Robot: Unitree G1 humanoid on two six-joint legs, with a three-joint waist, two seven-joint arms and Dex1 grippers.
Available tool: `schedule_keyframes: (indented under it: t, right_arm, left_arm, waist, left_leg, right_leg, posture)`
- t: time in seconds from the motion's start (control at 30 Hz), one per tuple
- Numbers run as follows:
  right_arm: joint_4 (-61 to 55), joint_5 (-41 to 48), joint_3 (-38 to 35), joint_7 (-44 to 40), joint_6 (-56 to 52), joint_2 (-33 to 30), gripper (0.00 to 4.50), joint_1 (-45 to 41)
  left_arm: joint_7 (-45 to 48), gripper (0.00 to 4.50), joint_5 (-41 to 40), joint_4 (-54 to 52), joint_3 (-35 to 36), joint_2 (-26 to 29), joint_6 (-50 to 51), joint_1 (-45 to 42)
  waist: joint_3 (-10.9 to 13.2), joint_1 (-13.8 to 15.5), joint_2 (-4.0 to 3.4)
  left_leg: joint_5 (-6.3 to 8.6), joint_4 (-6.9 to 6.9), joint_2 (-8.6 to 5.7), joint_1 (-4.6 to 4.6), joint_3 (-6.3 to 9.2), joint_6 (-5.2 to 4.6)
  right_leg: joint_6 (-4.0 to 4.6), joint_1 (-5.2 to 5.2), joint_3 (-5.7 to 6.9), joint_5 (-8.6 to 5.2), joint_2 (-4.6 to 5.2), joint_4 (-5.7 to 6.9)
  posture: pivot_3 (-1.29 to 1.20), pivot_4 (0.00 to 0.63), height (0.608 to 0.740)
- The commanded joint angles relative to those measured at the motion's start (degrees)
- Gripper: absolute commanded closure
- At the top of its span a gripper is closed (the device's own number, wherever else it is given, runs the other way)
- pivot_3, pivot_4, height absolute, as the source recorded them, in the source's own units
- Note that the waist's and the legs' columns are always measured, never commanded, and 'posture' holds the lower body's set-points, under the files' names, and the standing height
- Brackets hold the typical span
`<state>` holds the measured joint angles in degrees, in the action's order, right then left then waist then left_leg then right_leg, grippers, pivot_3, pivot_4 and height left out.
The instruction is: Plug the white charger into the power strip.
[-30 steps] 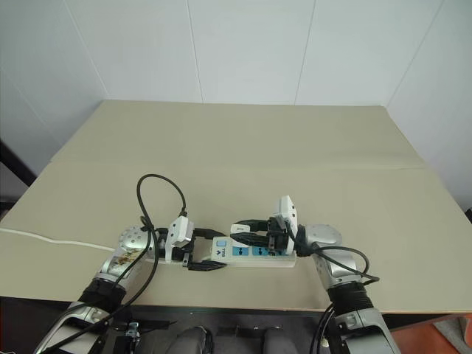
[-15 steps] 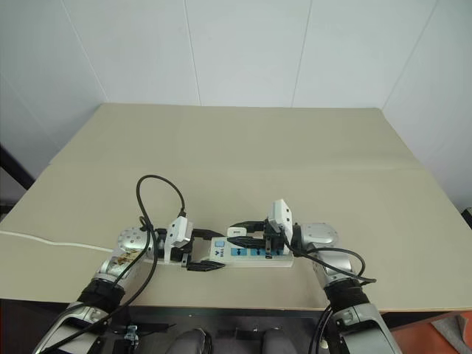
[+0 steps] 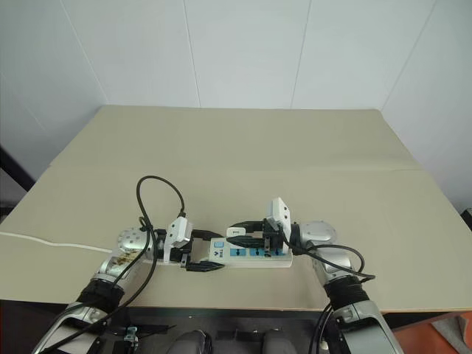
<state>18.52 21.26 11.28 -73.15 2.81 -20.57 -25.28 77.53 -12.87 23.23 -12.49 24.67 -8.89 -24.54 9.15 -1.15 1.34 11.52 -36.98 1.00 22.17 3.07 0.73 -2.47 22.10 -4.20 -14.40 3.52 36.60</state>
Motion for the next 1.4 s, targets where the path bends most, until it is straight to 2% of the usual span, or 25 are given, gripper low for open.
schedule_keyframes:
  t: [0.03, 0.33, 0.4, 0.43, 0.5, 0.6, 0.67, 0.9, 0.93, 1.0, 1.1, 1.17, 1.27, 1.4]
  right_arm:
    - [4.7, -7.5, 3.9, 2.0, -0.7, -1.8, 3.39, 3.8]
    - [4.7, -7.4, 4.6, 3.0, -3.5, -2.4, 3.39, 2.5]
    - [4.7, -7.2, 4.8, 2.8, -4.0, -2.7, 2.63, 2.3]
    - [4.6, -7.4, 4.8, 2.9, -3.9, -2.8, 2.42, 2.3]
    - [4.2, -7.4, 4.8, 2.5, -3.6, -3.0, 1.75, 2.5]
    - [3.7, -7.2, 4.3, 2.3, -3.2, -3.0, 0.58, 2.9]
    - [3.7, -7.5, 4.1, 2.2, -2.5, -3.0, 0.02, 2.9]
    - [3.2, -7.6, 3.4, 1.4, -0.5, -3.5, 0.02, 3.0]
    - [3.3, -7.5, 3.3, 1.3, -0.2, -3.6, 0.0, 2.9]
    - [3.0, -7.3, 2.9, 1.2, 0.2, -3.6, 0.0, 2.9]
    - [2.1, -7.3, 1.8, 2.0, 2.6, -3.6, 0.0, 3.3]
    - [-1.4, -6.2, 0.6, 1.7, 1.7, -5.2, 0.0, 3.6]
    - [-7.8, -3.5, -2.8, 0.0, 0.6, -9.9, 0.0, 4.2]
    - [-14.7, -0.1, -9.9, -2.5, 0.7, -19.3, 0.0, 6.7]
  left_arm:
    - [0.4, 1.23, 0.9, -0.9, -1.1, -0.1, -0.2, 0.4]
    - [0.3, 1.23, 0.9, -0.9, -1.2, -0.3, 0.0, 0.3]
    - [0.3, 1.23, 1.0, -0.8, -1.2, -0.3, -0.1, 0.3]
    - [0.3, 1.23, 1.0, -0.7, -1.2, -0.3, -0.1, 0.3]
    - [0.2, 1.23, 1.1, -0.7, -1.3, -0.3, -0.1, 0.2]
    - [0.1, 1.23, 1.1, -0.6, -1.3, -0.4, -0.2, 0.2]
    - [0.0, 1.23, 1.1, -0.6, -1.3, -0.4, -0.3, 0.2]
    - [0.7, 1.23, -0.1, 0.1, -0.4, -1.2, -0.7, -0.4]
    - [1.1, 0.51, -1.2, -0.4, 0.1, -1.5, -0.7, -0.5]
    - [1.7, 0.03, -3.1, -2.0, 1.2, -1.9, -0.8, -0.5]
    - [2.3, 0.03, -4.7, -4.5, 2.5, -0.8, -0.8, -0.3]
    - [3.2, 0.03, -6.3, -8.2, 3.7, 1.7, 0.9, 0.5]
    - [5.7, 0.03, -11.2, -14.9, 6.2, 7.3, 8.7, 2.1]
    - [8.2, 0.03, -13.4, -19.8, 9.7, 15.9, 13.2, 4.3]
  waist:
    - [0.0, 0.0, 0.0]
    - [0.0, -0.1, 0.0]
    - [0.0, 0.0, 0.01]
    - [0.0, 0.1, 0.01]
    - [-0.1, 0.1, 0.14]
    - [-0.2, 0.1, 0.32]
    - [-0.3, 0.1, 0.43]
    - [-0.3, 0.3, 0.47]
    - [-0.3, 0.3, 0.47]
    - [-0.3, 0.3, 0.48]
    - [-0.3, 0.3, 0.51]
    - [-0.2, 0.3, 0.51]
    - [0.0, 0.3, 0.3]
    - [0.5, 0.4, -0.07]
  left_leg:
    - [0.0, 0.01, 0.0, 0.0, 0.0, 0.0]
    - [0.0, 0.06, 0.01, -0.03, 0.0, 0.0]
    - [0.0, 0.06, 0.01, -0.03, 0.01, 0.0]
    - [0.0, 0.06, 0.01, -0.02, 0.01, 0.0]
    - [0.0, 0.09, 0.04, 0.01, 0.03, 0.0]
    - [0.0, 0.17, 0.07, 0.01, 0.06, 0.01]
    - [0.01, 0.17, 0.07, 0.02, 0.05, 0.01]
    - [0.01, 0.19, 0.08, 0.05, 0.06, 0.02]
    - [0.01, 0.19, 0.08, 0.07, 0.06, 0.01]
    - [0.01, 0.19, 0.07, 0.15, 0.05, 0.02]
    - [0.01, 0.19, 0.07, 0.29, 0.04, 0.01]
    - [0.01, 0.26, 0.09, 0.35, 0.06, 0.01]
    - [0.01, 0.36, 0.1, 0.56, 0.05, 0.01]
    - [0.0, 0.36, 0.04, 1.22, 0.04, 0.0]
  right_leg:
    - [0.0, 0.0, 0.0, 0.0, 0.0, -0.01]
    - [0.08, 0.0, -0.01, -0.05, 0.0, -0.03]
    - [0.08, 0.01, -0.01, -0.05, 0.0, -0.04]
    - [0.08, 0.02, 0.0, -0.05, 0.0, -0.04]
    - [0.1, 0.03, 0.03, -0.06, -0.01, -0.16]
    - [0.1, 0.03, 0.08, -0.05, -0.03, -0.43]
    - [0.09, 0.03, 0.07, -0.05, -0.02, -0.49]
    - [0.1, 0.03, 0.08, -0.05, -0.01, -0.5]
    - [0.1, 0.03, 0.08, -0.05, -0.01, -0.51]
    - [0.1, 0.03, 0.08, -0.05, 0.0, -0.52]
    - [0.07, 0.05, 0.08, -0.03, -0.01, -0.53]
    - [-0.15, 0.11, 0.11, 0.1, -0.03, -0.53]
    - [-0.23, 0.34, 0.12, 0.12, -0.04, -0.54]
    - [-0.29, 0.99, 0.11, 0.13, 0.02, -0.54]
  posture:
    - [0.0, 0.15, 0.74]
    - [0.0, 0.15, 0.74]
    - [0.0, 0.15, 0.74]
    - [0.0, 0.15, 0.74]
    - [0.0, 0.15, 0.74]
    - [0.0, 0.15, 0.74]
    - [0.0, 0.15, 0.74]
    - [0.0, 0.15, 0.74]
    - [0.0, 0.15, 0.74]
    - [0.0, 0.15, 0.74]
    - [0.0, 0.15, 0.74]
    - [0.0, 0.15, 0.74]
    - [0.0, 0.15, 0.74]
    - [0.0, 0.15, 0.74]
